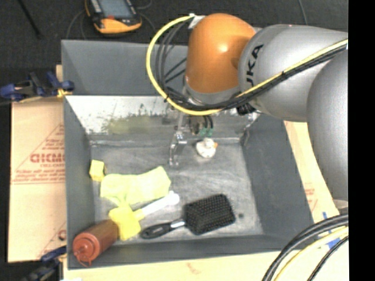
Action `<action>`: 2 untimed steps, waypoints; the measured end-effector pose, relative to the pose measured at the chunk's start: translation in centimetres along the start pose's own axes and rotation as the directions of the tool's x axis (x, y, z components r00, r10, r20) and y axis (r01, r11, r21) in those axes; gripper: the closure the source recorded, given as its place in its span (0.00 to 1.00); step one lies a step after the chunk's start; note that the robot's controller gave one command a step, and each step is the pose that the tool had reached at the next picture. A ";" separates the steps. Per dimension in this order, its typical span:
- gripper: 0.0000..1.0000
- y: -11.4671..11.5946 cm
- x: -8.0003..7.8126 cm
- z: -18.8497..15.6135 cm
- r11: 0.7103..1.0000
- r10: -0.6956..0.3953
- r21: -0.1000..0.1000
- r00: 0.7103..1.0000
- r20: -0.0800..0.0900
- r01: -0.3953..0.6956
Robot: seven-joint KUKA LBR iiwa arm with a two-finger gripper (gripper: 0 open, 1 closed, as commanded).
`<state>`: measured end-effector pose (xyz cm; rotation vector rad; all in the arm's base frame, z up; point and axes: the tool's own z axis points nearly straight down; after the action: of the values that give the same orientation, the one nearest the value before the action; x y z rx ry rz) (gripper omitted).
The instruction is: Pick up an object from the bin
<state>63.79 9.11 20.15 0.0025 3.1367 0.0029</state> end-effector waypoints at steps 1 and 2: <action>0.00 0.0 0.0 0.0 1.000 0.000 0.000 1.000 0.000 0.000; 0.00 0.8 3.9 5.3 0.999 -0.054 0.002 0.999 0.004 0.054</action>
Offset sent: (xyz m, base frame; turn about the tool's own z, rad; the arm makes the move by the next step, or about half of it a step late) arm -0.0753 0.0174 -0.1034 -0.1034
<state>59.90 9.91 14.78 -0.0826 3.1317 0.0000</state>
